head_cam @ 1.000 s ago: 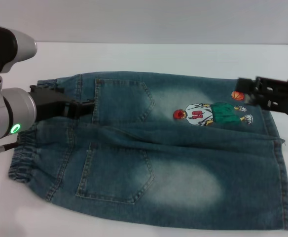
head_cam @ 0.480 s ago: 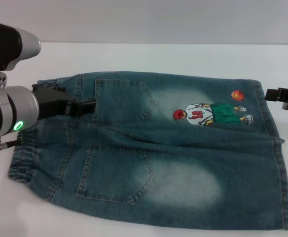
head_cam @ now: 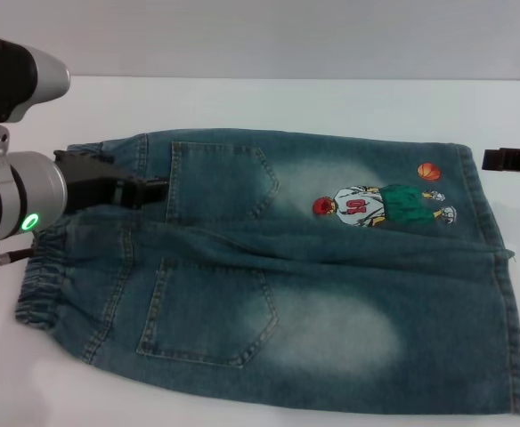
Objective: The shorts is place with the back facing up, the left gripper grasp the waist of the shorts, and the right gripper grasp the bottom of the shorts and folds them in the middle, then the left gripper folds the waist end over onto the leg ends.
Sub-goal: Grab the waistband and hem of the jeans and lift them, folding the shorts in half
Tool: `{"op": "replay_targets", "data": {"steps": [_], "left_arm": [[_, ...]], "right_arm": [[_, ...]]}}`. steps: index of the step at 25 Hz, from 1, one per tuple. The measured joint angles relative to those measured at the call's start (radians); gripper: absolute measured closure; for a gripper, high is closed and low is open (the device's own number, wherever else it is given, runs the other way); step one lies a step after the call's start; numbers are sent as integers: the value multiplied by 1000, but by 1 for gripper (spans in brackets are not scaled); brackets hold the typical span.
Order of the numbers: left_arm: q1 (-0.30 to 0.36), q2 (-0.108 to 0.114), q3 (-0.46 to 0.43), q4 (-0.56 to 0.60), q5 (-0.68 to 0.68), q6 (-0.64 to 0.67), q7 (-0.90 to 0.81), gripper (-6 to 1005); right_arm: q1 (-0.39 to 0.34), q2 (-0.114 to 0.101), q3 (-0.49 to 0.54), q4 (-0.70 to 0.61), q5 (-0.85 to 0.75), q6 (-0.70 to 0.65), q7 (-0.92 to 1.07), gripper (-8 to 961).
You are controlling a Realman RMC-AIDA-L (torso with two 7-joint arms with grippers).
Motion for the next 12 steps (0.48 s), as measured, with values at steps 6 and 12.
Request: {"op": "replay_targets", "data": {"steps": [6, 12], "left_arm": [[-5, 0, -10, 14, 0, -2, 0, 227], [-12, 0, -15, 28, 0, -2, 0, 227]], "right_arm": [[-15, 3, -52, -42, -33, -9, 40, 223], [-16, 3, -87, -92, -42, -2, 89, 223]]}}
